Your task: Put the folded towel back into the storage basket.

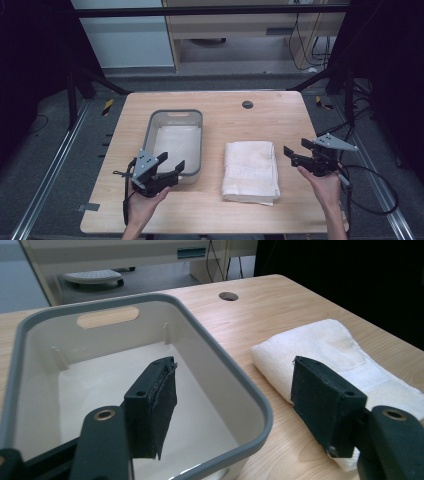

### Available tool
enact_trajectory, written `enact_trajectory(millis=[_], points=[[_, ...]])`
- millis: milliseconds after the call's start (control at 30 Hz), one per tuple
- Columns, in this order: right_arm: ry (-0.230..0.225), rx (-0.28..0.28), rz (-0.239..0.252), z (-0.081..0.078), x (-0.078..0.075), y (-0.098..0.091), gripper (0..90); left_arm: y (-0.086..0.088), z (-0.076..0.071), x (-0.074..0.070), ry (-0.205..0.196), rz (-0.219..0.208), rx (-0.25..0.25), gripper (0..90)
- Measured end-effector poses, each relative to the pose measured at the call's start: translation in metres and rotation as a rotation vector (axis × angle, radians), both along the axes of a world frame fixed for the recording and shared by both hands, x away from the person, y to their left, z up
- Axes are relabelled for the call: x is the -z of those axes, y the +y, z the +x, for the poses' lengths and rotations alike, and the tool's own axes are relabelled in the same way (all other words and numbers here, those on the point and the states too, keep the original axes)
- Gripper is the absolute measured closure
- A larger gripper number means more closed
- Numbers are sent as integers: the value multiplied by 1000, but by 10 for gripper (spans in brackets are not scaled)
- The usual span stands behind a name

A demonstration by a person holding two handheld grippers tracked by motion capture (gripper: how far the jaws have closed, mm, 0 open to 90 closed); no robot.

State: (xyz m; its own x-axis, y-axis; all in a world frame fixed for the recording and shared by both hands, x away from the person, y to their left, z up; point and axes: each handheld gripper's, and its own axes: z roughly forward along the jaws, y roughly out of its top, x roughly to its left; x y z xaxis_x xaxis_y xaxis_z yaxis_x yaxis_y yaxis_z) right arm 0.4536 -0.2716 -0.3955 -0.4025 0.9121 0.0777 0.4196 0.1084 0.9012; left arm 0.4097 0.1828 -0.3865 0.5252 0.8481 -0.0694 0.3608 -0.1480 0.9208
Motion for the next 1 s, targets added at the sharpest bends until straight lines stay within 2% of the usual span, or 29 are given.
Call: enact_trajectory(millis=[367,667,1000], points=[[8,-31,-11,10,-2,13,288,-32,4,1,10,2,55,352],[34,-36,-14,17,5,18,291,-56,7,10,35,34,80,355],[57,-42,-29,26,14,24,290,-81,9,22,72,49,117,354]])
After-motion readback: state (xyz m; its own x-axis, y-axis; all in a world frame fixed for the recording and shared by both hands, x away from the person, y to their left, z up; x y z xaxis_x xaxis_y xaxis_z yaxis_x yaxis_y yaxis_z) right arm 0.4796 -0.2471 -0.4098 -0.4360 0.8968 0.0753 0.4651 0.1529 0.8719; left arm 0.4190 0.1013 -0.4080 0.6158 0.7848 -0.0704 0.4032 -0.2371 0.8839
